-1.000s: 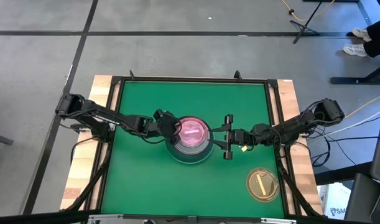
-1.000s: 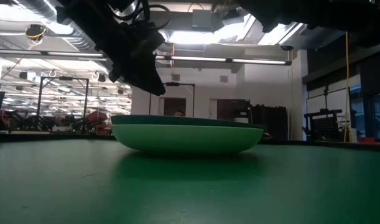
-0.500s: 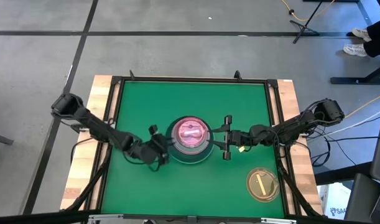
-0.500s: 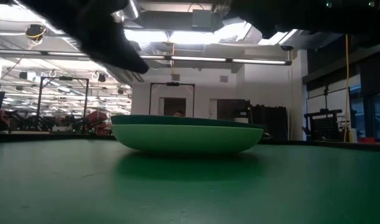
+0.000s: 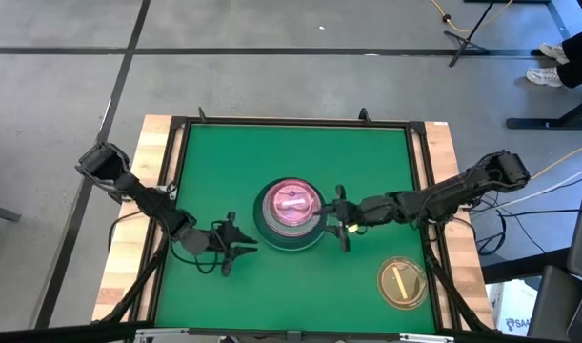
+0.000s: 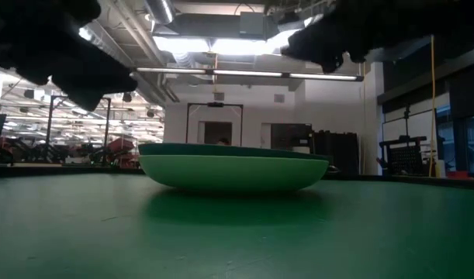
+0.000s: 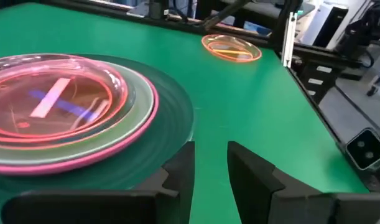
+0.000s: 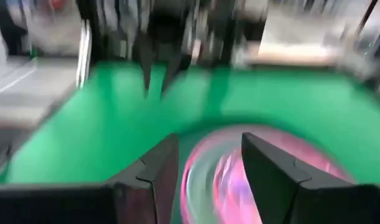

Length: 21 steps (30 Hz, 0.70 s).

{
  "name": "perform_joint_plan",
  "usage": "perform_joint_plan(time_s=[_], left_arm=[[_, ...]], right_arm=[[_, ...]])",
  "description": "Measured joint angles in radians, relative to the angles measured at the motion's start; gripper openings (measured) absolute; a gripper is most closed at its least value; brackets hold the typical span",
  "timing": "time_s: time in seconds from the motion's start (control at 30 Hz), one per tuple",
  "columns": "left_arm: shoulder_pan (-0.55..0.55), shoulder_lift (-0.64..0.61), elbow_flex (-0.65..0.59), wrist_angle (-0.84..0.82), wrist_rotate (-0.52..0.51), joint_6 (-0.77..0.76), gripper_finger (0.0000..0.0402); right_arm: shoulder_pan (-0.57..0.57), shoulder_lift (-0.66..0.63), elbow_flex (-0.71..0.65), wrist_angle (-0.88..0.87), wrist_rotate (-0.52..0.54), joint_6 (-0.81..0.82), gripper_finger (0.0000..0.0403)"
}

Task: Stack plastic plates
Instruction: Stack the transparent orange plate on top of the transparent pink plate

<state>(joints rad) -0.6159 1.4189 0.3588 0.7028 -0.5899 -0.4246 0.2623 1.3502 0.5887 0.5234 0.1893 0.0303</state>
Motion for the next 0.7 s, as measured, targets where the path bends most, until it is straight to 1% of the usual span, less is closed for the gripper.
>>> perform_joint_plan(time_s=[0.13, 0.17, 0.23, 0.33, 0.43, 0.5, 0.57, 0.7], left_arm=[[-0.021, 0.0, -0.007, 0.005, -0.01, -0.011, 0.0089], [-0.024, 0.0, -0.007, 0.004, -0.01, -0.01, 0.0089], [-0.025, 0.0, -0.007, 0.004, -0.013, -0.01, 0.0089], [-0.023, 0.0, -0.007, 0.003, -0.045, -0.01, 0.0089], [-0.024, 0.0, -0.007, 0.003, -0.063, -0.011, 0.0089], [-0.024, 0.0, -0.007, 0.003, -0.07, -0.011, 0.0089], [-0.023, 0.0, -0.007, 0.003, -0.08, -0.011, 0.0089], [-0.023, 0.0, -0.007, 0.004, -0.081, -0.011, 0.0089]], right_arm=[[0.0, -0.042, 0.12, -0.502, -0.049, 0.116, 0.017], [0.0, -0.048, 0.148, -0.586, -0.059, 0.155, 0.017], [0.0, -0.057, 0.184, -0.712, -0.1, 0.217, 0.017], [0.0, -0.058, 0.22, -0.898, -0.223, 0.292, 0.017], [0.0, -0.058, 0.238, -1.098, -0.361, 0.425, 0.017], [0.014, -0.058, 0.231, -1.212, -0.426, 0.521, 0.017], [0.048, -0.058, 0.22, -1.337, -0.453, 0.593, 0.017], [0.134, -0.058, 0.192, -1.491, -0.469, 0.683, 0.017]])
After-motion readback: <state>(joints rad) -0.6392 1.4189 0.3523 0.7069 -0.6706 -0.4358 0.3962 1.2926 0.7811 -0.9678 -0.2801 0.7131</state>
